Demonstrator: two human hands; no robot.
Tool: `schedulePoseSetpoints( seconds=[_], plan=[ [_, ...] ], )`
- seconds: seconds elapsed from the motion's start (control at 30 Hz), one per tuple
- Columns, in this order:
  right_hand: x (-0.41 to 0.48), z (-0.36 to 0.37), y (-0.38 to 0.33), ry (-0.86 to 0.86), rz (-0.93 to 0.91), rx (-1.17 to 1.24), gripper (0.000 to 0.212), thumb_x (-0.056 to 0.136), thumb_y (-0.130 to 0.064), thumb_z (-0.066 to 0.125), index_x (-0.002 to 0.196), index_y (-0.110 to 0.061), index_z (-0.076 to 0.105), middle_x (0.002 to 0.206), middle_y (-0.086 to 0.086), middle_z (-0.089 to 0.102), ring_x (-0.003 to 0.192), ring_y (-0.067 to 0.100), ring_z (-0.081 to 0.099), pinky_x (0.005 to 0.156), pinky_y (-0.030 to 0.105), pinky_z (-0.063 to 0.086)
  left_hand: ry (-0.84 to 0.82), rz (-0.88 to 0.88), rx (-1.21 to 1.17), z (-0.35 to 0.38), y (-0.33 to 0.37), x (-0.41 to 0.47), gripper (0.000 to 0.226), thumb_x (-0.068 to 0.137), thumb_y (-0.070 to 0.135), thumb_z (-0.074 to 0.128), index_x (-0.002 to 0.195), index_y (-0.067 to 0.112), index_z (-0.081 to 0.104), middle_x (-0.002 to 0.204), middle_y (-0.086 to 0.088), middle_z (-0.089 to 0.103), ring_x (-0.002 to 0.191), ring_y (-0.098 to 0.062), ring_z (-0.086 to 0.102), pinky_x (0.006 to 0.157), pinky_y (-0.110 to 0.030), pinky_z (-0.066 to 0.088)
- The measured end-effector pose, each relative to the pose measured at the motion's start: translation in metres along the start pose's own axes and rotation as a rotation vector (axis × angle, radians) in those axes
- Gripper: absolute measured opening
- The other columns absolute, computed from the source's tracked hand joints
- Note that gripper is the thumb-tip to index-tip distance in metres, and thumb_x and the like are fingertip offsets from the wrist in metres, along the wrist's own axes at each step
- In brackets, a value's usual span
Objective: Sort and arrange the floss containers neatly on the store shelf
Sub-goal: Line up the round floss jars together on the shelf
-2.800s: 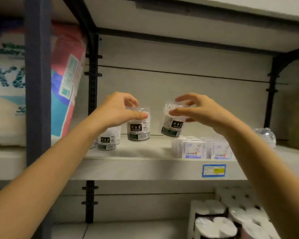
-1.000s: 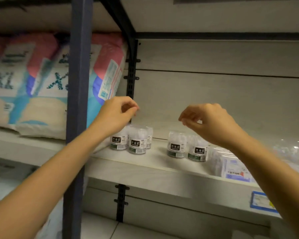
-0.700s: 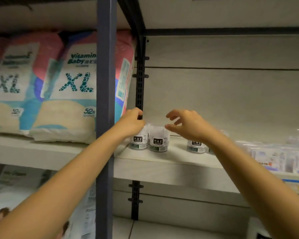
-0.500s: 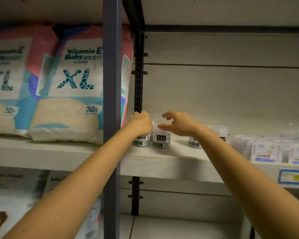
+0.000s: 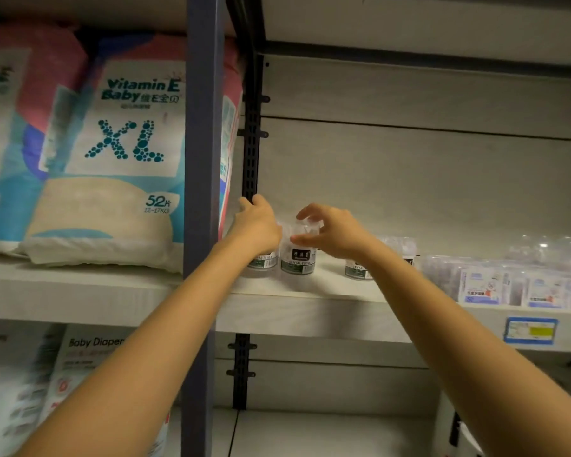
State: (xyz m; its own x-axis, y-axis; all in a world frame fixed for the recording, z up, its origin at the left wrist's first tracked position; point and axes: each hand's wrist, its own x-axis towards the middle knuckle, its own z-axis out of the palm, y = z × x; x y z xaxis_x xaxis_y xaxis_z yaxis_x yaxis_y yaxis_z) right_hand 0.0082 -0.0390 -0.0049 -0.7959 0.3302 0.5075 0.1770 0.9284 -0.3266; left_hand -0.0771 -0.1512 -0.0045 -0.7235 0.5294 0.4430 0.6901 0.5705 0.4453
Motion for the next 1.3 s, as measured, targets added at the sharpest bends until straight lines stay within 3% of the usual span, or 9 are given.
schedulePoseSetpoints(
  seconds=[0.13,0.27,0.37,0.5,0.73,0.83,0.93,1.03,1.3],
  plan=[
    [-0.025,-0.04,-0.009,-0.059,-0.044,0.122,0.045,0.081,-0.037,0.065,0.123,-0.024,0.052,0.129,0.001,0.053,0.104,0.014,0.053,0.092,0.031,0.045,0.022,0.132,-0.007,-0.032,0.005,-0.015,0.058,0.092,0.034,0.05,0.135,0.003,0.028,0.144,-0.018,0.027,0.123,-0.035,0.043,0.093,-0.038,0.04],
    [-0.051,-0.068,-0.015,-0.156,-0.039,0.172,0.048,0.072,-0.046,0.065,0.117,-0.032,0.054,0.122,-0.007,0.054,0.104,0.011,0.058,0.092,0.033,0.048,-0.079,0.198,-0.088,-0.055,0.005,-0.033,0.055,0.084,0.045,0.057,0.127,0.014,0.042,0.13,-0.007,0.049,0.114,-0.023,0.051,0.095,-0.038,0.045],
    [-0.069,-0.075,-0.015,-0.222,-0.032,0.16,0.055,0.063,-0.052,0.061,0.115,-0.033,0.055,0.12,-0.01,0.056,0.103,0.01,0.059,0.091,0.032,0.05,-0.152,0.215,-0.159,-0.06,0.005,-0.046,0.054,0.077,0.049,0.064,0.118,0.017,0.049,0.116,-0.001,0.055,0.099,-0.018,0.059,0.087,-0.04,0.053],
    [-0.082,-0.074,-0.008,-0.264,-0.03,0.199,0.049,0.067,-0.047,0.063,0.114,-0.032,0.057,0.118,-0.011,0.057,0.099,0.008,0.061,0.086,0.031,0.053,-0.203,0.235,-0.178,-0.058,0.006,-0.055,0.056,0.073,0.049,0.067,0.117,0.017,0.052,0.112,0.0,0.056,0.093,-0.014,0.06,0.074,-0.031,0.057],
    [-0.089,-0.105,0.02,-0.121,0.009,0.2,0.055,0.058,-0.053,0.062,0.111,-0.037,0.056,0.115,-0.013,0.055,0.099,0.003,0.057,0.082,0.025,0.049,-0.031,0.265,-0.242,-0.046,0.041,-0.057,0.058,0.069,0.055,0.067,0.115,0.023,0.052,0.111,0.005,0.056,0.097,-0.013,0.056,0.085,-0.035,0.051],
    [-0.09,-0.124,0.045,-0.044,0.023,0.141,0.05,0.068,-0.046,0.068,0.115,-0.032,0.056,0.114,-0.011,0.054,0.098,0.007,0.057,0.087,0.029,0.048,0.063,0.3,-0.264,-0.028,0.068,-0.057,0.054,0.071,0.052,0.068,0.113,0.022,0.053,0.107,0.005,0.057,0.093,-0.011,0.054,0.081,-0.028,0.045],
    [-0.087,-0.132,0.072,-0.023,0.022,0.051,0.047,0.075,-0.042,0.069,0.118,-0.03,0.055,0.116,-0.008,0.054,0.099,0.012,0.057,0.087,0.03,0.048,0.116,0.298,-0.271,-0.005,0.091,-0.053,0.054,0.073,0.048,0.068,0.116,0.02,0.052,0.114,0.002,0.057,0.1,-0.014,0.053,0.088,-0.031,0.045],
    [-0.08,-0.131,0.095,-0.024,0.001,-0.015,0.048,0.075,-0.041,0.07,0.119,-0.028,0.054,0.122,-0.003,0.055,0.098,0.014,0.058,0.09,0.035,0.05,0.145,0.258,-0.277,0.019,0.107,-0.048,0.052,0.075,0.044,0.069,0.117,0.017,0.053,0.117,-0.002,0.058,0.107,-0.017,0.053,0.093,-0.033,0.045],
    [-0.069,-0.108,0.118,-0.128,-0.054,-0.094,0.05,0.077,-0.043,0.069,0.121,-0.025,0.053,0.127,0.001,0.056,0.105,0.018,0.057,0.093,0.037,0.048,0.065,0.171,-0.216,0.057,0.108,-0.039,0.047,0.073,0.044,0.071,0.109,0.016,0.06,0.115,-0.002,0.062,0.098,-0.015,0.056,0.08,-0.028,0.046]
  ],
)
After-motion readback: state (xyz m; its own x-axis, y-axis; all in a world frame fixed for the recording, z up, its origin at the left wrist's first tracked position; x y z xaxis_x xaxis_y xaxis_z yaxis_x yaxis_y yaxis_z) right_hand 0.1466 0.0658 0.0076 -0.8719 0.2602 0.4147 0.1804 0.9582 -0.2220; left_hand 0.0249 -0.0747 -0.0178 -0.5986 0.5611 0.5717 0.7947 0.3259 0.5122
